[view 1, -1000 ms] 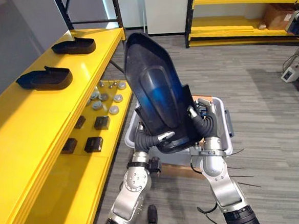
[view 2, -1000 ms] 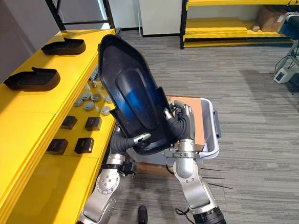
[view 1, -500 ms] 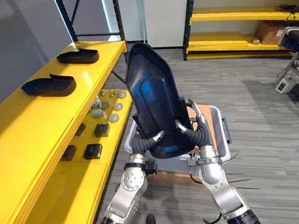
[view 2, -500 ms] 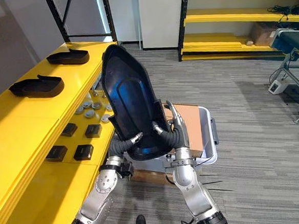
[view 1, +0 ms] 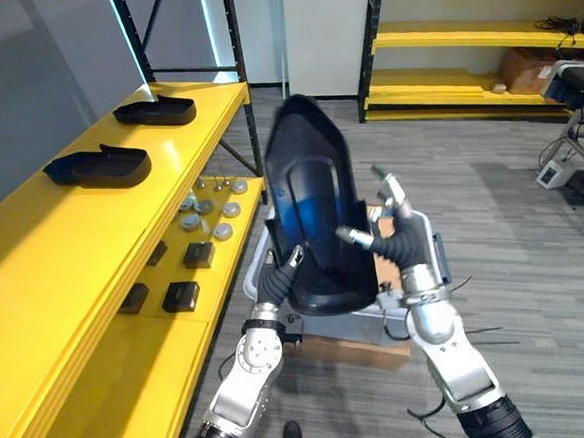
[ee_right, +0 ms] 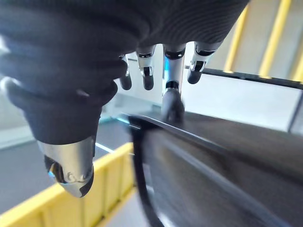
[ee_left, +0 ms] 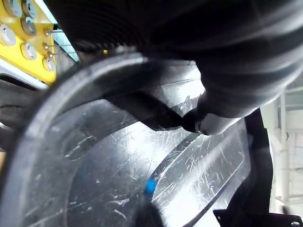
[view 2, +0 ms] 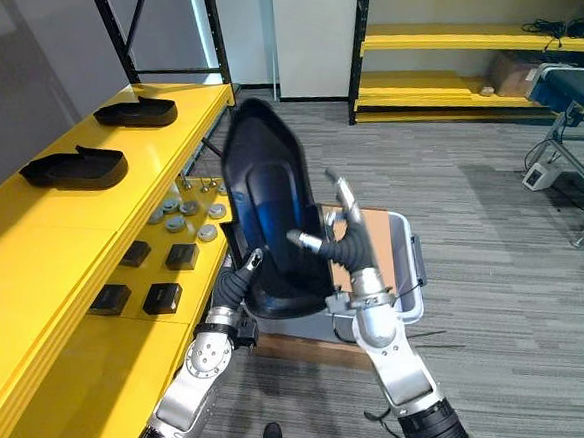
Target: Walk over and take plastic housings, then place them on the shelf
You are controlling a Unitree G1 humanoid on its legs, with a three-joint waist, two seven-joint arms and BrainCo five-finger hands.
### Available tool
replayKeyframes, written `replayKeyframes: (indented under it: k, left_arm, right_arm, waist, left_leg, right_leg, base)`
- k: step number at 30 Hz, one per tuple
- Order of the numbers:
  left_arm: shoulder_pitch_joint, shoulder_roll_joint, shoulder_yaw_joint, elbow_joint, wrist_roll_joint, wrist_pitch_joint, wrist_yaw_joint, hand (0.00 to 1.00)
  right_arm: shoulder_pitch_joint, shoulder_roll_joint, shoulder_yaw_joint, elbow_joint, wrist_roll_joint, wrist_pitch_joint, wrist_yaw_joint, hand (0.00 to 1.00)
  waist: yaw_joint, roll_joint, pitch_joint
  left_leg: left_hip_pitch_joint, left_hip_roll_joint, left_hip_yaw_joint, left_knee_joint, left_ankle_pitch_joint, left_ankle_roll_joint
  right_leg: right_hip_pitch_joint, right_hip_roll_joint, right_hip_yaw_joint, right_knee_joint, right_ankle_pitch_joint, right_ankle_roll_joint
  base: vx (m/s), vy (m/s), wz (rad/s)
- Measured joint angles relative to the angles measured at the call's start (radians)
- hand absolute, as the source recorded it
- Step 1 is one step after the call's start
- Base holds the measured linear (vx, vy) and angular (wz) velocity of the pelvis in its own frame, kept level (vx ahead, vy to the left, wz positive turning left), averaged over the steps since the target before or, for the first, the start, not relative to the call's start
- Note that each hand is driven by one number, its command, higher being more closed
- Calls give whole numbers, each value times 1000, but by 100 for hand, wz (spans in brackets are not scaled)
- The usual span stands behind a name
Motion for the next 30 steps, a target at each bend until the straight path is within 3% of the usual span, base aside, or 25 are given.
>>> replayKeyframes:
  k: [8,12,18,22,26,27,29,30]
  left_arm:
    - [69,-53,109,-85,31,-2,1,100]
    - [143,-59,176,-146,37,-2,0,100]
    - [207,-84,201,-208,32,-19,-3,100]
    - [244,-110,200,-221,-6,-39,-6,100]
    - [244,-107,185,-230,-24,-50,-11,100]
    - [244,-107,183,-231,-24,-53,-12,100]
    - [235,-109,178,-234,-24,-53,-24,100]
    - [230,-114,173,-237,-24,-58,-25,100]
  right_arm:
    - [78,26,-444,-7,113,-24,-70,0]
    - [195,48,-656,177,179,-17,-124,0]
    - [323,97,-742,539,275,45,-140,0]
    - [370,155,-745,853,357,73,-77,0]
    - [408,185,-664,1134,381,119,13,0]
    - [411,192,-651,1157,381,123,22,0]
    - [413,217,-614,1217,379,141,52,0]
    - [407,227,-587,1248,377,146,69,0]
  waist:
    - [-14,0,0]
    - [-42,1,0]
    - [-54,20,-6]
    - [-53,34,-13]
    - [-42,34,-10]
    - [-40,32,-9]
    - [-40,18,2]
    - [-35,10,19]
  left_leg:
    - [-1,-2,0,0,-3,4]
    - [-2,-1,0,0,-4,4]
    - [-9,0,3,0,-5,5]
    - [-8,1,3,0,-5,5]
    - [8,5,21,0,-23,-11]
    - [9,6,27,0,-35,-22]
    - [0,-7,59,0,-120,-64]
    - [-5,-15,94,39,-130,-40]
  right_leg:
    - [2,0,-1,-4,-5,-5]
    - [0,0,-2,-5,-6,-6]
    - [-8,6,-2,-6,-6,-6]
    - [-6,8,-3,-5,-6,-6]
    - [12,9,-6,-3,-6,-6]
    - [13,7,-7,-1,-6,-6]
    - [20,-12,-32,6,-7,-6]
    - [13,-38,-58,19,-22,-10]
  base:
    - [0,0,0]
    - [0,0,0]
    - [0,0,-1]
    - [0,0,0]
    - [0,-1,3]
    - [10,-5,12]
    - [15,21,36]
    - [10,57,59]
